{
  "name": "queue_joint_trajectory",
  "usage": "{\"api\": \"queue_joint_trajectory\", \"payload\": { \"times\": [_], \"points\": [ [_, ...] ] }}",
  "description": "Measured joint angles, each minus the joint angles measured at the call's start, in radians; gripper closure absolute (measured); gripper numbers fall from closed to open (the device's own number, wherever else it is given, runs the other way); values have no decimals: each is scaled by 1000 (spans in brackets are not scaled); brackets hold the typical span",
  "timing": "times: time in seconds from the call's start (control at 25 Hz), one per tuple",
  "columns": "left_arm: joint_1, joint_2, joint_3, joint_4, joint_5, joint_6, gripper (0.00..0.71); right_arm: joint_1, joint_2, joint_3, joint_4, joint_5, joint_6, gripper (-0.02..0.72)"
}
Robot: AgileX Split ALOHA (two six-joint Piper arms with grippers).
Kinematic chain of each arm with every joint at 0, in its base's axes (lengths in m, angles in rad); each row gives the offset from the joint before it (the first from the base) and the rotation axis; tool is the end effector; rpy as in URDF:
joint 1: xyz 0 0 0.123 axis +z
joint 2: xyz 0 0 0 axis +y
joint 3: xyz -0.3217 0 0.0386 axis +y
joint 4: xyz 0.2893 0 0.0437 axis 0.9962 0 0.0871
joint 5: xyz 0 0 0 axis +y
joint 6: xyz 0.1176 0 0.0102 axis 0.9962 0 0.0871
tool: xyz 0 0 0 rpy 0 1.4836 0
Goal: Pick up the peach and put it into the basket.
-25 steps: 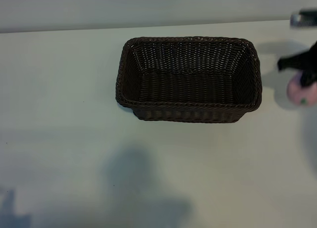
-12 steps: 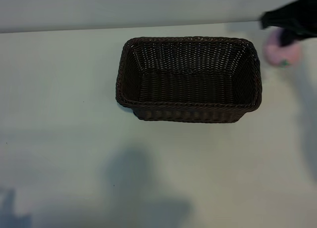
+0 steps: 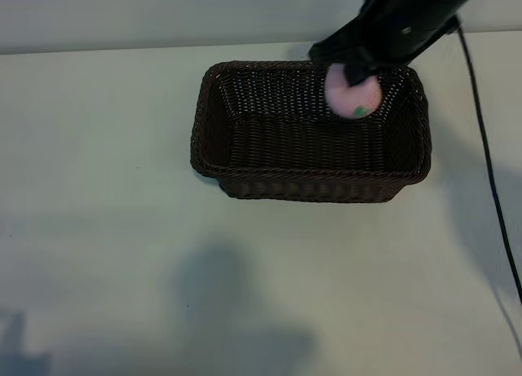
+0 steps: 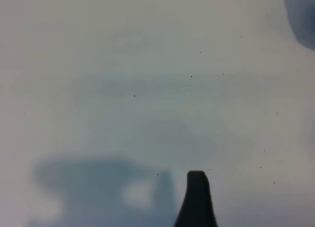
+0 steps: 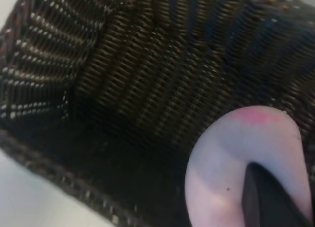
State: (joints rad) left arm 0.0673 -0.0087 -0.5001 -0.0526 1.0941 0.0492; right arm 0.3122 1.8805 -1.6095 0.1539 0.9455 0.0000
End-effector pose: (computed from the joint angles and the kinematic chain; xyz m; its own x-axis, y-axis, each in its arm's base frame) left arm 0.0133 -0.0046 0.2815 -0.4767 -0.0071 -0.8790 -0.0143 0.9999 -0.0003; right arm 0.4483 0.1601 0.2766 -0.8868 -0.1919 -0.4205 -0.2769 0.9490 0.1507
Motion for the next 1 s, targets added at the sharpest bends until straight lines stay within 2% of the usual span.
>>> {"api": "queue_joint_trajectory", "payload": {
  "times": [0.4, 0.52, 0.64, 0.84, 0.88, 1.0],
  "points": [
    [0, 0, 0, 0, 0, 0, 128, 0, 168, -5, -3, -29, 0, 660],
    [0, 0, 0, 0, 0, 0, 128, 0, 176, -5, -3, -29, 27, 614],
    [0, 0, 0, 0, 0, 0, 129, 0, 176, -8, -3, -28, 36, 471],
    [0, 0, 0, 0, 0, 0, 129, 0, 175, -58, -2, 34, 14, 107],
    [0, 0, 0, 0, 0, 0, 129, 0, 175, -76, -2, 54, 12, 53],
    [0, 0, 0, 0, 0, 0, 129, 0, 174, -139, -2, 113, 6, -2]
  ]
}}
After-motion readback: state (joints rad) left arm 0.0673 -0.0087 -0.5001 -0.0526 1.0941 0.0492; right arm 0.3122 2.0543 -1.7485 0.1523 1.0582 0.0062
